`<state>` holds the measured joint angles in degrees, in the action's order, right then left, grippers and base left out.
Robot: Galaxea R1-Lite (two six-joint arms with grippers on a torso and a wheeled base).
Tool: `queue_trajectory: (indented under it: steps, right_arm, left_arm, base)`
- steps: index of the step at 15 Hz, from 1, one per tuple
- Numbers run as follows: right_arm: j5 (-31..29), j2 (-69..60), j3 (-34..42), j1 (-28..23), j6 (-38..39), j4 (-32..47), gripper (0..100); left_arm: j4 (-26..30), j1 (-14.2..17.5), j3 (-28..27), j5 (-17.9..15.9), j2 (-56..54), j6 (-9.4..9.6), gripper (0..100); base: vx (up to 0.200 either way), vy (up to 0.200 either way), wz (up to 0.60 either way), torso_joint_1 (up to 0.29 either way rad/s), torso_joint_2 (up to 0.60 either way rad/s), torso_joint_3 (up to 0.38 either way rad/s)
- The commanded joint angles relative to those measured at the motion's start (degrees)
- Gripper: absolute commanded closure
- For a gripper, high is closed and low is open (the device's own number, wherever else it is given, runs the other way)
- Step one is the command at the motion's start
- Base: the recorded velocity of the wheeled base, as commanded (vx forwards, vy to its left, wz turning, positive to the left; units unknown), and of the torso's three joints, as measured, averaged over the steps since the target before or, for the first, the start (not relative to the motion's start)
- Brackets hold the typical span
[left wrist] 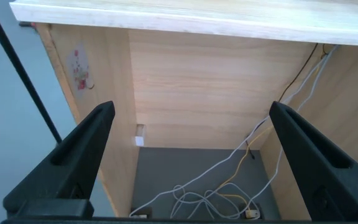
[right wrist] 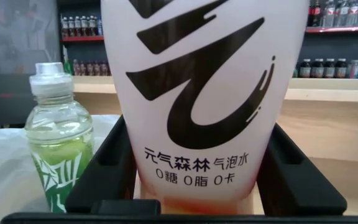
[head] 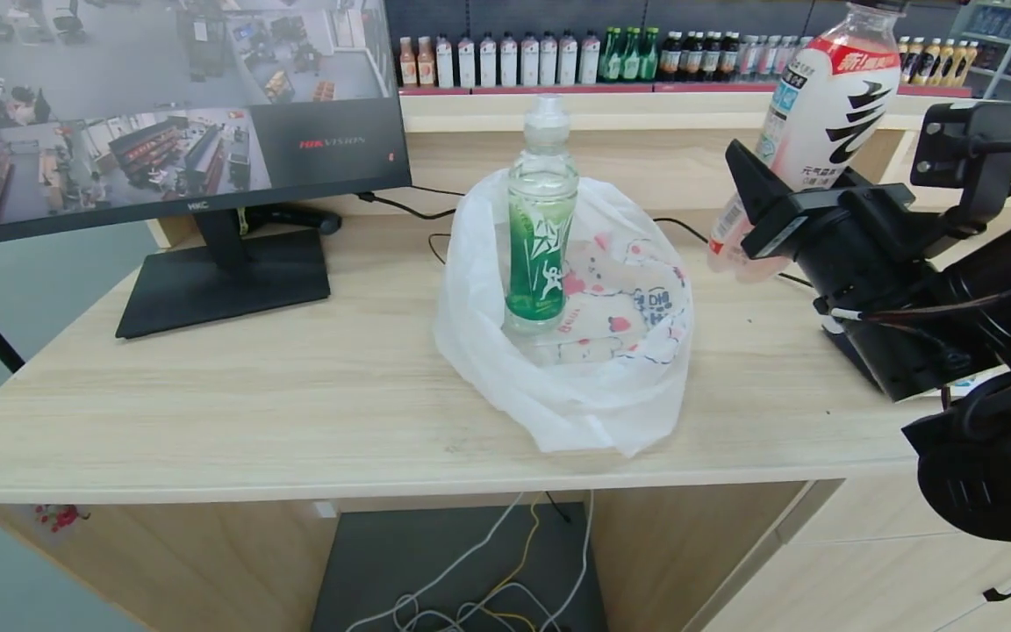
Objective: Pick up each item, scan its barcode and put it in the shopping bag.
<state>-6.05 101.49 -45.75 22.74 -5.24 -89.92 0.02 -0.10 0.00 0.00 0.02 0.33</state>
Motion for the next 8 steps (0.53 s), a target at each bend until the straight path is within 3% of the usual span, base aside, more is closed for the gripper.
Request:
queue_trajectory:
  steps: [1,8]
  right_arm:
    - [-0.2,0.8,-0.5,0.2,-0.1,-0.1,100]
    - [-0.1,1.7,-0.3,6.3,-0.6,-0.1,100]
  left_arm:
    - [0.0,0.0,0.0,0.0,0.0,0.02,0]
    - [0.0,0.0,0.0,0.0,0.0,-0.07,0]
  base:
    - [0.0,0.0,0.0,0.0,0.0,0.0]
    - [0.0,0.0,0.0,0.0,0.0,0.0]
